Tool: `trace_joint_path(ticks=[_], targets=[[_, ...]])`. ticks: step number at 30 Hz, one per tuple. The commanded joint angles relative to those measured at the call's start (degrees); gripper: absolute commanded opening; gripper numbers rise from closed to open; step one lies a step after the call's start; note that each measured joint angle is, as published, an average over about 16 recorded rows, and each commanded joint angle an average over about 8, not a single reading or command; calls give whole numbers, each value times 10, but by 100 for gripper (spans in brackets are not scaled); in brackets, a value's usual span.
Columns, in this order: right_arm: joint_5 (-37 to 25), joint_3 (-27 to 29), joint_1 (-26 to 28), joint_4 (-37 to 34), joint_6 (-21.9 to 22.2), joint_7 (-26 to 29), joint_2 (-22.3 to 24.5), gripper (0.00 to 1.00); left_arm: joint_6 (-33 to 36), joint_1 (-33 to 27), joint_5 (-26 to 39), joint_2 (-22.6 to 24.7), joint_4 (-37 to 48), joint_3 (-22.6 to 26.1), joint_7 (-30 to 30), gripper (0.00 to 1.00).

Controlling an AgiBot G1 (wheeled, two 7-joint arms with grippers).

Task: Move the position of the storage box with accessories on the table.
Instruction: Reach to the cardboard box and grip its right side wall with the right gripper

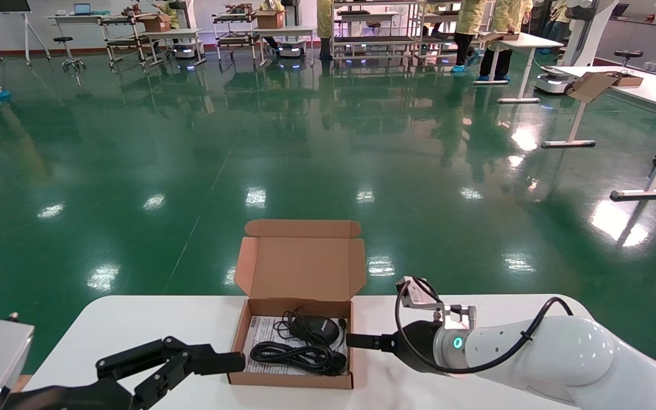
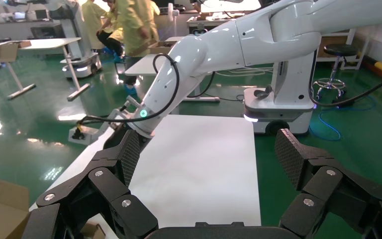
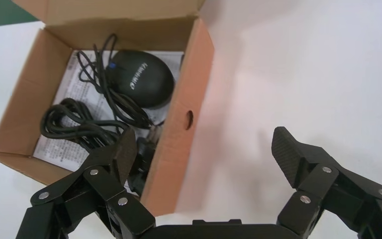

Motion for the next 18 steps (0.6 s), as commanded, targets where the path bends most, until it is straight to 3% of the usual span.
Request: trace_joint_path(ticks=[1, 14, 15, 18], targets=[[1, -7, -2, 1, 4, 4, 0, 100, 0, 0, 0, 0, 0, 0, 0, 100], [18, -54, -17, 38, 41, 32, -2, 100, 0, 0, 0, 0, 0, 0, 0, 100], [19, -59, -17, 39, 44, 34, -2, 96, 0, 0, 0, 0, 0, 0, 0, 100], [22, -71, -18, 44, 53, 39, -2, 59, 0, 0, 0, 0, 0, 0, 0, 100]])
